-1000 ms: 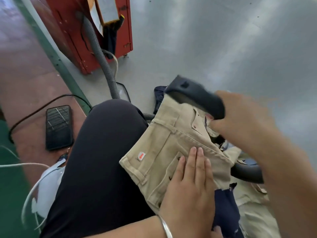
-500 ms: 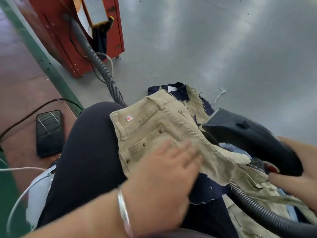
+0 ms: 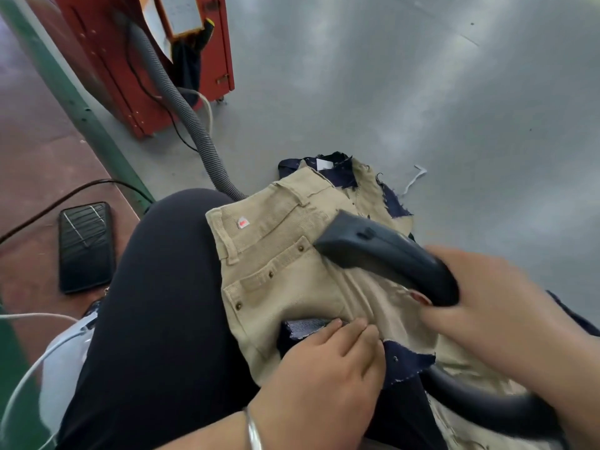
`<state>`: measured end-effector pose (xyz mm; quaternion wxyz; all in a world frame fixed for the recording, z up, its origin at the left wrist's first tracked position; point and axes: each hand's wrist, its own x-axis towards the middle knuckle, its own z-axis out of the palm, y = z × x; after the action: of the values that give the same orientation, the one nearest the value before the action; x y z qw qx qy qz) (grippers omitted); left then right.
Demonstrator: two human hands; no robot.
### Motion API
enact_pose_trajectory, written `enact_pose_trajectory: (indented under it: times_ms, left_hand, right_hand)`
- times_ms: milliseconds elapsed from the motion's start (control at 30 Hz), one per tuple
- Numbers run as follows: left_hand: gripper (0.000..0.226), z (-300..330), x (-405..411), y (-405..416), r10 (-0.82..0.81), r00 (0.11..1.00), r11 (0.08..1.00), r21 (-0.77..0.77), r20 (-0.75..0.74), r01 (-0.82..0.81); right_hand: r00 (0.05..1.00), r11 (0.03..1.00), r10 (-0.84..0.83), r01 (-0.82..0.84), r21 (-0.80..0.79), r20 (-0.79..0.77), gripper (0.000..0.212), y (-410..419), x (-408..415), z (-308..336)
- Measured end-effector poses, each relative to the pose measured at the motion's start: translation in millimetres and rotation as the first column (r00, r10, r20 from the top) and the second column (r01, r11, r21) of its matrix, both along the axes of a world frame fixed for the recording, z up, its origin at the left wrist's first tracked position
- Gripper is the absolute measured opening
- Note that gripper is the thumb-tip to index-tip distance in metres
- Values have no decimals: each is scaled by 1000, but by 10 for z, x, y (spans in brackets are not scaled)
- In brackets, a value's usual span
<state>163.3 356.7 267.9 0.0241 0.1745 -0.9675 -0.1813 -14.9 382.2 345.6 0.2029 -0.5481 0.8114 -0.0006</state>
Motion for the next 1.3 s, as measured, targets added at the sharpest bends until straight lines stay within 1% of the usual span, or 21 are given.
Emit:
enact_pose_trajectory:
  times_ms: [100,200,267,300,367,467,500,533,600,667,700,733,800,833,900,933,1000,1033,1133,1200,1300]
  left_hand:
    - [43,-29,-11,30,0,999,999,-51,-36,-2]
    - [39,-44,-6,34,38,991,995,-82,-131,-49]
    - [36,-43,22,-9,80,973,992,-82,-217,-100]
    - [35,-39,48,-58,102,961,989,-77,-258,-126]
    - [33,-1,126,-210,167,944,981,-47,-283,-188]
    - [30,56,269,-530,289,922,940,-105,-258,-325]
    - [27,77,305,-611,331,912,920,-133,-242,-369]
    - [29,101,326,-658,358,906,906,-148,-227,-395]
    - [38,129,329,-628,320,923,921,-158,-211,-356]
    - [43,138,312,-442,204,966,960,-161,-161,-230]
    - [45,132,304,-338,153,980,975,-143,-130,-171]
    - [48,118,296,-247,128,987,984,-114,-101,-139]
    - [58,86,261,-160,138,989,987,-72,-51,-141]
    - [58,77,239,-151,155,987,985,-73,-47,-158]
    - [51,76,194,-157,177,982,980,-80,-71,-182]
    - [47,79,179,-163,183,979,979,-75,-84,-190]
    - [40,77,170,-176,185,978,978,-76,-95,-192]
    - [38,74,171,-187,183,979,978,-80,-93,-191]
    - [40,31,162,-219,190,977,974,-104,-94,-199]
    - [43,14,152,-226,198,974,970,-119,-106,-210]
    - [45,22,152,-225,204,969,971,-101,-140,-218]
  right_hand:
    - [998,993,52,-57,-105,-42,20,-445,86,-80]
    - [999,987,15,-19,-158,-28,13,-894,91,-114]
    - [1000,980,-20,21,-197,6,11,-1020,-2,-71]
    - [999,973,-33,41,-227,38,12,-1008,-81,-30]
    - [994,955,-55,81,-286,99,14,-838,-231,73]
    - [986,942,-102,138,-305,131,17,-360,-389,222]
    - [983,941,-130,163,-297,127,22,-172,-425,260]
    - [978,938,-162,193,-287,127,29,3,-463,284]
    - [971,951,-209,230,-207,119,40,341,-561,257]
    - [972,967,-233,234,-104,24,57,654,-656,219]
    - [972,970,-233,234,-71,17,58,765,-631,194]
    - [971,969,-238,239,-58,34,54,831,-561,178]
    - [974,971,-222,225,-86,37,46,879,-384,157]
    - [982,978,-191,191,-83,9,42,873,-281,152]
    - [987,990,-114,104,-95,-113,35,830,-135,159]
    - [986,992,-105,95,-88,-127,34,780,-56,174]
    - [986,991,-134,133,-15,-96,41,691,59,158]
    - [986,989,-144,146,15,-85,39,644,76,118]
    - [982,982,-178,181,48,-69,21,458,0,25]
    - [985,989,-145,147,13,-98,20,309,-17,-1]
    - [989,989,-127,121,-85,-71,20,20,-41,-76]
